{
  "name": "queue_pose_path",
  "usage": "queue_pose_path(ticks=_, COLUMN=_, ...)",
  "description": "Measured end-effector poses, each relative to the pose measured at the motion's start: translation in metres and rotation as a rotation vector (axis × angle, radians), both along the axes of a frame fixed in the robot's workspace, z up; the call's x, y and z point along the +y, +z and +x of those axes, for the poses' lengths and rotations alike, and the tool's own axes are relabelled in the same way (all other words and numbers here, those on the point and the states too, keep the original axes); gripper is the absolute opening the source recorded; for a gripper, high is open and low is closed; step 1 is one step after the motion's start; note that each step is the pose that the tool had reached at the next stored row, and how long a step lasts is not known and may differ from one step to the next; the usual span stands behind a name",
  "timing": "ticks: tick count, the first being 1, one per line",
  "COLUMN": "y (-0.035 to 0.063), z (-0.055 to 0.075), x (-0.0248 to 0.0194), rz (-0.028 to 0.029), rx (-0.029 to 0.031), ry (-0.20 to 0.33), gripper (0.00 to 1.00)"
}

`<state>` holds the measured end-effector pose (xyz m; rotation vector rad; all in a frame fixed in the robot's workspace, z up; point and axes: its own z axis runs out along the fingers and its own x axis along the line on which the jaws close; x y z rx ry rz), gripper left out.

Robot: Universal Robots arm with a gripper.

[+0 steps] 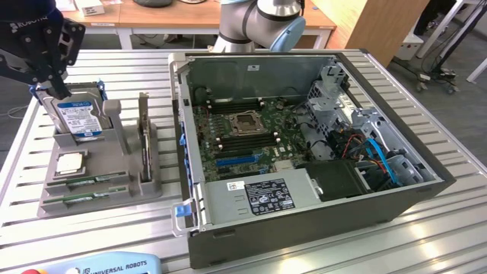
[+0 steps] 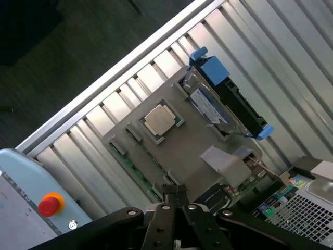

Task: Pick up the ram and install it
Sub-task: 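Pick up the ram and move it above insertion slot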

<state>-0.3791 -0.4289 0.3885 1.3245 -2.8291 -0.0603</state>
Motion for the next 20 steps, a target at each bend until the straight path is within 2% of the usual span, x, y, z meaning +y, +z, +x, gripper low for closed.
queue_pose_path(ticks=20, y=-0.0018, z=0.0, x=0.0, rz=-0.0002, rx=0.0001, ry=0.349, gripper=0.1)
